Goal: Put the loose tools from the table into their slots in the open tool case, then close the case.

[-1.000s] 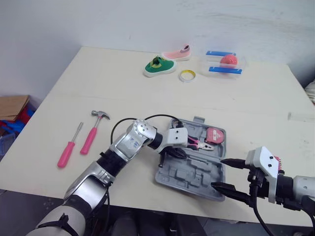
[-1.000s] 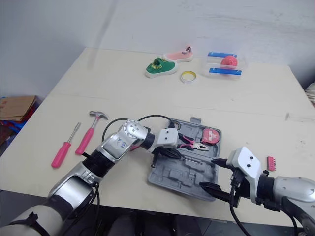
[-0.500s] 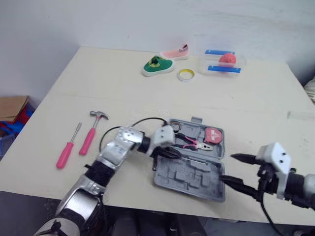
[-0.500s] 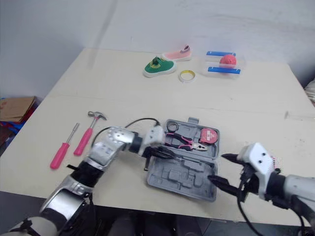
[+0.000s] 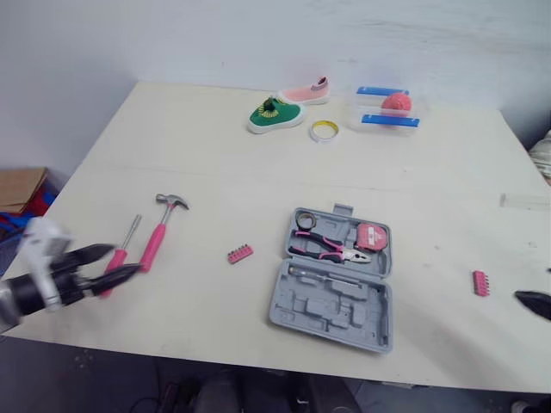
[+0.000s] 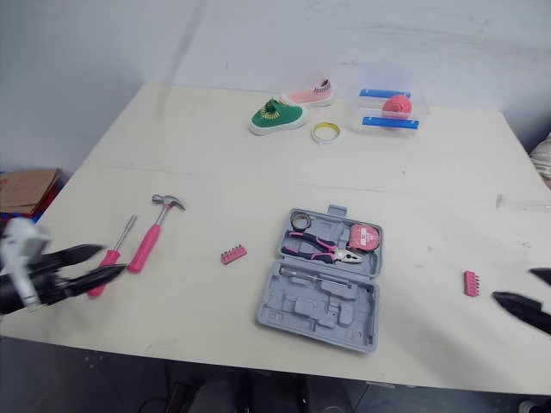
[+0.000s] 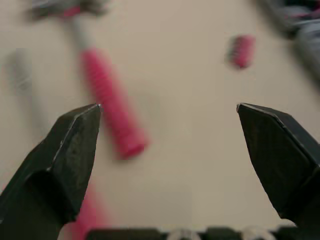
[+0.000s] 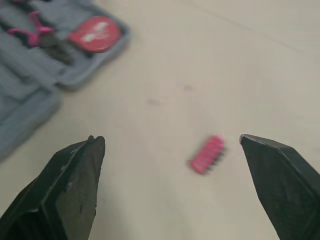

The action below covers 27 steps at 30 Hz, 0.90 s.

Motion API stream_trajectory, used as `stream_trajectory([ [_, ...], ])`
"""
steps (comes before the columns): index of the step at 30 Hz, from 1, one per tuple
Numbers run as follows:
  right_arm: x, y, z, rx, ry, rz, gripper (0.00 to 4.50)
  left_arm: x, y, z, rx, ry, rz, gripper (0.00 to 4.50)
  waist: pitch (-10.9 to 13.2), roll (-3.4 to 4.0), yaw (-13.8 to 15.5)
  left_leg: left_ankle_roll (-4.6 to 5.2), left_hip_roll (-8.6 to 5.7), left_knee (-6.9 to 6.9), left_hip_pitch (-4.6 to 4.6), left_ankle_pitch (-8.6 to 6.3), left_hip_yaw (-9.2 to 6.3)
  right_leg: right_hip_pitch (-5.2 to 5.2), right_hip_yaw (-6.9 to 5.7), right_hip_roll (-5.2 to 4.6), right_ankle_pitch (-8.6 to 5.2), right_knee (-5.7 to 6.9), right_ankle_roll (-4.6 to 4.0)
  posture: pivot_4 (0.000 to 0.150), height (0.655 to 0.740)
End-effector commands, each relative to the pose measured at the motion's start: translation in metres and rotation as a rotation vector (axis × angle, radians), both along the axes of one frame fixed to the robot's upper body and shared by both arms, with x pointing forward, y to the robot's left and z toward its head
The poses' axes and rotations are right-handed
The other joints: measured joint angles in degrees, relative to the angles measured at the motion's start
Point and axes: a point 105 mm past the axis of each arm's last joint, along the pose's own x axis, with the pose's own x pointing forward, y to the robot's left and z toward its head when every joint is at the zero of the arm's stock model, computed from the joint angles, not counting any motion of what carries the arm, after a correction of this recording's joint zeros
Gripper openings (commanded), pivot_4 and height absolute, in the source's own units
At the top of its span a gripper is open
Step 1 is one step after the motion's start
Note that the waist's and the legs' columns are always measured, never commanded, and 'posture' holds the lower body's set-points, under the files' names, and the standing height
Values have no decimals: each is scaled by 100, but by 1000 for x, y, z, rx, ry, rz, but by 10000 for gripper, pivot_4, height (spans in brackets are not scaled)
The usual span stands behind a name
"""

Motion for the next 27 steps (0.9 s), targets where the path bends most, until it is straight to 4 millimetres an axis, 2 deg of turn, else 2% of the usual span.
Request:
stream_trajectory([
  [1, -8, -31, -3, -118, 33, -35, 45000, -19, 40, 13, 47, -50, 120, 44248, 1, 1, 0, -9, 0, 0, -1, -10, 3, -1, -3, -2, 0, -2, -1, 1500, 7304],
  [4, -9, -50, -4, -137, 40, -80, 45000, -30, 52, 14, 36, -43, 133, 44248, 1, 2, 17, -9, 0, -8, -3, -23, 7, -4, -15, -11, -3, -11, -5, 1500, 7304],
  [6, -6, -54, -5, -132, 21, -90, 45000, -33, 55, 17, 49, -51, 131, 44248, 2, 4, 18, -11, 0, -10, -5, -25, 4, -3, -26, -20, -4, -14, -7, 1500, 7304],
  [10, 2, -48, -9, -128, 4, -67, 45000, -31, 56, 19, 56, -67, 115, 44248, 6, 12, 0, -12, 1, -15, -6, -26, 4, -4, -29, -26, -4, -13, -7, 1500, 7304],
  [12, 12, -37, -6, -123, -31, -33, 45000, -25, 42, 20, 28, -73, 78, 44248, 7, 25, -3, -13, 1, -18, -6, -26, 4, -4, -29, -27, -4, -13, -7, 1500, 7304],
  [15, 28, -5, 0, -102, -73, 66, 45000, -11, 6, 19, 23, -63, -17, 44248, 6, 37, -4, -13, 1, -19, -8, -25, 5, -4, -30, -28, -3, -10, -6, 1500, 7304],
  [16, 31, 3, 1, -96, -75, 89, 45000, -8, -1, 18, 27, -58, -30, 44248, 5, 40, -7, -13, 0, -19, -8, -25, 5, -3, -30, -30, -3, -9, -4, 1500, 7304],
  [19, 43, 58, 8, -49, -97, 261, 45000, 4, -5, 0, 122, 35, 69, 44248, 6, 43, -15, -16, 0, -17, -4, -23, 5, -3, -30, -28, 11, 6, 19, 1500, 7304],
  [21, 47, 89, 14, -23, -115, 356, 45000, 10, -19, 1, 105, 40, 62, 44248, 10, 50, -42, -21, 2, -18, -1, -21, 2, -4, -29, -20, 23, 14, 41, 1500, 7304],
  [22, 49, 104, 18, -2, -131, 396, 45000, 13, -26, 3, 69, 37, 57, 44248, 11, 51, -49, -23, 4, -17, -2, -20, 0, -7, -27, -12, 46, 17, 83, 1500, 7304],
  [23, 50, 113, 20, 14, -139, 417, 45000, 15, -31, 4, 46, 36, 57, 44248, 11, 50, -45, -26, 7, -15, -3, -19, -4, -7, -28, -7, 47, 16, 84, 1500, 7304],
  [26, 50, 162, 30, 66, -168, 587, 45000, 27, -26, -2, 89, 68, 161, 44248, 12, 49, -41, -27, 8, -12, -9, -19, -10, -8, -32, -5, 48, 16, 85, 1500, 7304],
  [27, 49, 178, 34, 79, -179, 645, 45000, 31, -34, -2, 72, 67, 155, 44248, 12, 49, -44, -26, 6, -8, -9, -19, -9, -8, -31, -5, 48, 17, 85, 1500, 7304],
])
